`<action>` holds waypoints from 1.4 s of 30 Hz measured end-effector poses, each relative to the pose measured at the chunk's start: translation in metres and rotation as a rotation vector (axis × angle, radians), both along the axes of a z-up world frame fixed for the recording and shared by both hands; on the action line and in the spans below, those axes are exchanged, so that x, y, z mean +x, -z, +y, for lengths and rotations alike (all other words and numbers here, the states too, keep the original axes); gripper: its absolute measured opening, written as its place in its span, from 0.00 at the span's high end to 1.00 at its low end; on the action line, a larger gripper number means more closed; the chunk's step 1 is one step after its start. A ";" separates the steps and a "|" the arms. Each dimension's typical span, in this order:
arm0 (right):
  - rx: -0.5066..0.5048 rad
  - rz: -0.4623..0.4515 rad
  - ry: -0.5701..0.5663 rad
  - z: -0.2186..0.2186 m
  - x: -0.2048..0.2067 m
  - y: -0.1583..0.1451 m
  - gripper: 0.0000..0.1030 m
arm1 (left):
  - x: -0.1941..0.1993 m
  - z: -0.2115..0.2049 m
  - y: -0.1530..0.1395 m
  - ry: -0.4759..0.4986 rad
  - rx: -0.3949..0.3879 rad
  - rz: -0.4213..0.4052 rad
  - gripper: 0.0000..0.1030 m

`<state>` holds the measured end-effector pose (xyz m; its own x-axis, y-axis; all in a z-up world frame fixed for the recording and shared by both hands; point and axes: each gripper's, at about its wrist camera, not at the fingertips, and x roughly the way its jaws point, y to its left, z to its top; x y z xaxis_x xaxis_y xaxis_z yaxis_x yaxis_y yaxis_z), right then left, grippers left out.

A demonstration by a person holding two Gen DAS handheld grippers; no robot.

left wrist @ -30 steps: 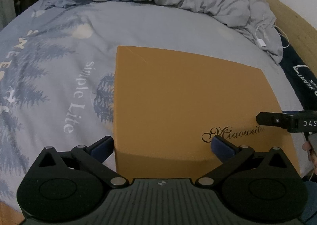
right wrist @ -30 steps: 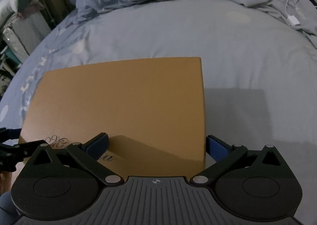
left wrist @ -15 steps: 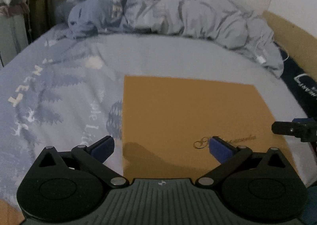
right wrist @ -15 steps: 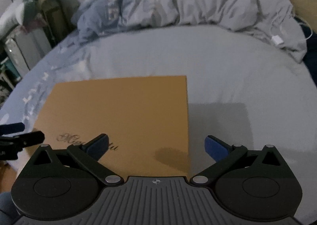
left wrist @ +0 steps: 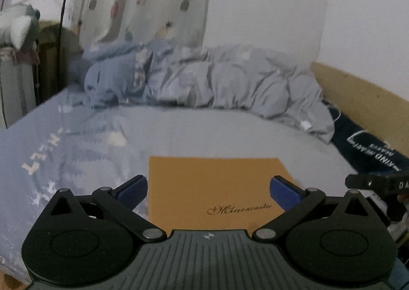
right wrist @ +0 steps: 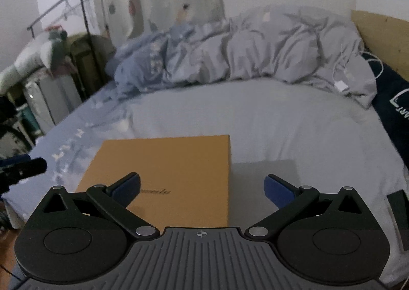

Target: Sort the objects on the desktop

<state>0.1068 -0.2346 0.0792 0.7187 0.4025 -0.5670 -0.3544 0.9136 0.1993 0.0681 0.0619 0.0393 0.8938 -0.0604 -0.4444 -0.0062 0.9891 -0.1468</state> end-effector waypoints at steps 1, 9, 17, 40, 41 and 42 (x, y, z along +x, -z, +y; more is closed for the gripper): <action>0.006 -0.011 -0.002 -0.003 -0.006 -0.001 0.00 | -0.005 -0.001 -0.002 0.000 0.000 -0.017 0.00; -0.003 -0.142 -0.029 -0.017 -0.055 -0.009 0.00 | -0.038 0.002 -0.006 -0.016 -0.030 -0.082 0.00; 0.021 -0.204 -0.043 -0.023 -0.088 -0.007 0.00 | -0.050 -0.001 -0.004 -0.020 -0.060 -0.096 0.00; 0.010 -0.230 -0.034 -0.015 -0.122 0.016 0.00 | -0.077 -0.030 0.015 0.008 0.024 -0.134 0.00; 0.010 -0.227 -0.034 -0.014 -0.122 0.017 0.00 | -0.078 -0.032 0.015 0.007 0.033 -0.144 0.00; 0.010 -0.225 -0.033 -0.014 -0.122 0.017 0.00 | -0.080 -0.034 0.014 0.004 0.042 -0.154 0.00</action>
<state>-0.0154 -0.2486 0.0623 0.8128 0.4326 -0.3900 -0.4204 0.8992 0.1213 -0.0118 0.0283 0.0250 0.9514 -0.0481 -0.3042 0.0169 0.9944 -0.1044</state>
